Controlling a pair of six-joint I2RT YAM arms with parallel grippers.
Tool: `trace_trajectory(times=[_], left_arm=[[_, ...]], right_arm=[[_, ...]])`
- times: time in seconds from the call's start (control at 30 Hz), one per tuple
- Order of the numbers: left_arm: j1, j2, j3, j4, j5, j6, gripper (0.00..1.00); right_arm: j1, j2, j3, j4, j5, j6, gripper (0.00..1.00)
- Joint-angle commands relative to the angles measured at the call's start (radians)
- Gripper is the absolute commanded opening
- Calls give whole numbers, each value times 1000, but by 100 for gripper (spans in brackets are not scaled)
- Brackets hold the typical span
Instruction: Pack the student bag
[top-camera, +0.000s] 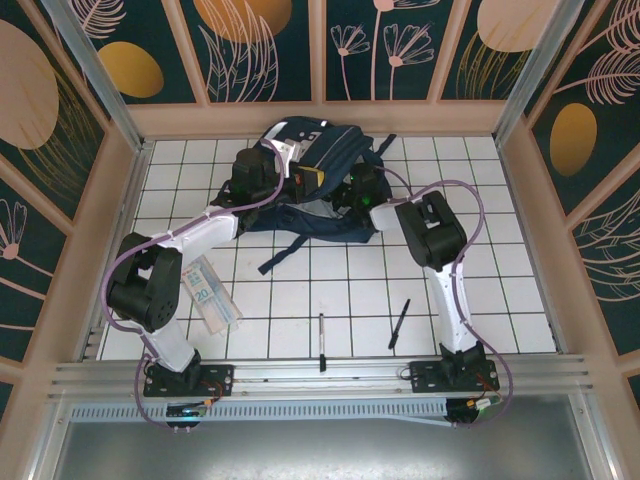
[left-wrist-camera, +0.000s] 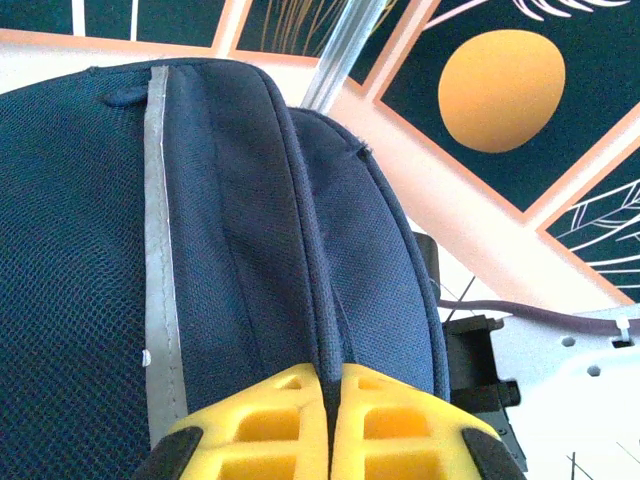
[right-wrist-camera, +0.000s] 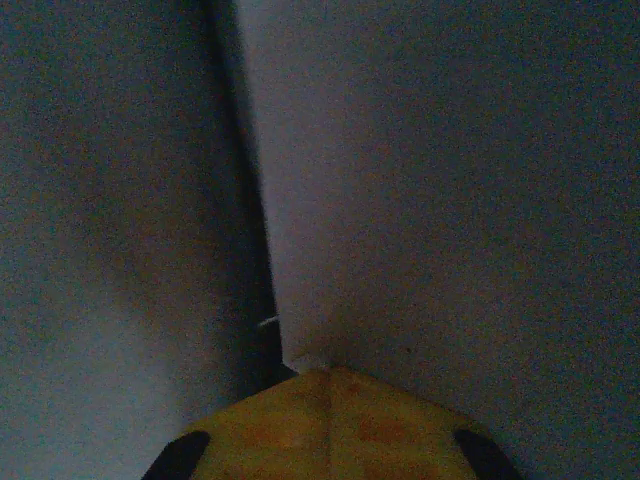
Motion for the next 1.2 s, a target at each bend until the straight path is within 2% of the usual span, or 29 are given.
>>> trace_trajectory(times=[0.0, 0.1, 0.23, 0.33, 0.47, 0.5, 0.6, 0.67, 0.8, 0.97, 1.07, 1.17], left_arm=[[-16, -60, 39, 82, 81, 28, 0], [-17, -57, 46, 81, 83, 28, 0], [-15, -59, 59, 72, 75, 27, 0], [-12, -74, 59, 64, 52, 33, 0], [-11, -88, 53, 70, 36, 32, 0], [-10, -90, 50, 76, 34, 28, 0], [-10, -96, 39, 86, 25, 20, 0], [-11, -98, 34, 86, 19, 20, 0], [-10, -98, 22, 91, 12, 18, 0], [-10, -92, 16, 116, 19, 3, 0], [-10, -88, 25, 113, 22, 6, 0], [-10, -84, 35, 103, 31, 10, 0]], right_arm=[[22, 41, 47, 139, -22, 36, 2], [27, 56, 63, 92, -21, 16, 14], [26, 59, 39, 109, -38, 28, 18], [17, -14, -31, 72, -49, -22, 27], [-4, -125, -87, -44, -58, -129, 32], [-11, -145, -86, -82, -64, -154, 33], [-21, -184, -80, -150, -72, -218, 22], [-24, -199, -71, -198, -61, -246, 20], [-20, -207, -70, -210, -46, -187, 13], [18, -179, -35, -223, 5, -101, 14], [38, -109, 1, -200, 0, -49, 22], [60, -55, 19, -179, 18, -23, 24]])
